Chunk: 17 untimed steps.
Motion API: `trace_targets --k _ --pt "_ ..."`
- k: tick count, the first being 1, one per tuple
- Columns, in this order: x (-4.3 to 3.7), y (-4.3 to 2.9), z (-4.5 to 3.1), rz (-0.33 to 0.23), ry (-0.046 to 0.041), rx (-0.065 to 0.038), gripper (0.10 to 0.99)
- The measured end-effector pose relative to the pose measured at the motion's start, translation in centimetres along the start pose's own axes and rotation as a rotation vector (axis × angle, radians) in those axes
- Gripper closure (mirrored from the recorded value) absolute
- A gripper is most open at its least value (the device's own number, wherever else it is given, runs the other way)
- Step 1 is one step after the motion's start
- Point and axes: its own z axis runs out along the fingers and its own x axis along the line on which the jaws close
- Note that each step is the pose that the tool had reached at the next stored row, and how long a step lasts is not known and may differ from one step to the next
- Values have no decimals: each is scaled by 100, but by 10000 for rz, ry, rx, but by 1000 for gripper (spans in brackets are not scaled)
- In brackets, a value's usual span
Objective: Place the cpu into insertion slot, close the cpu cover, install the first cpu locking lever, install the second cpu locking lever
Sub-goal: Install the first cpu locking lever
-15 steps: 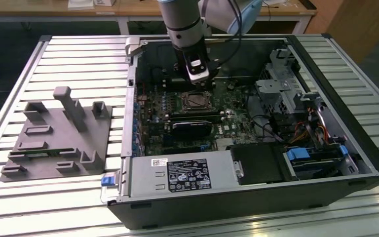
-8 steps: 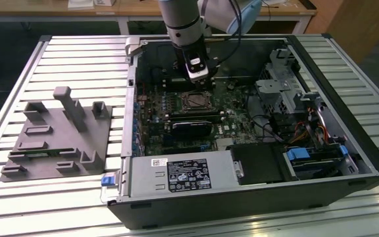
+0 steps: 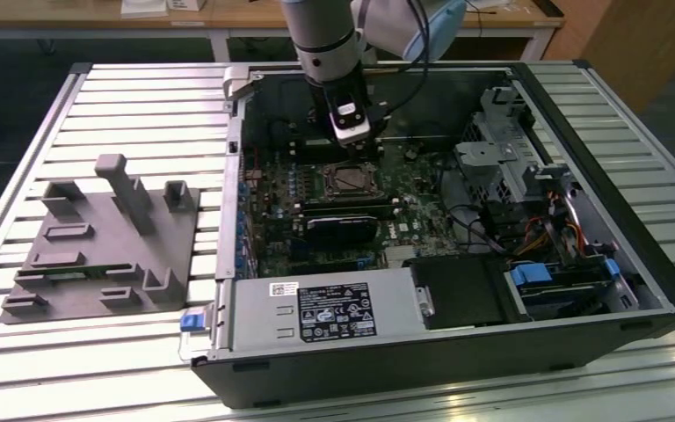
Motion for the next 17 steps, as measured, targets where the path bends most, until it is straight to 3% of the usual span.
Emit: trace_targets --k 9,17 --pt "11 1 25 -273 49 -72 980" --pt "13 -1 33 -291 52 -74 980"
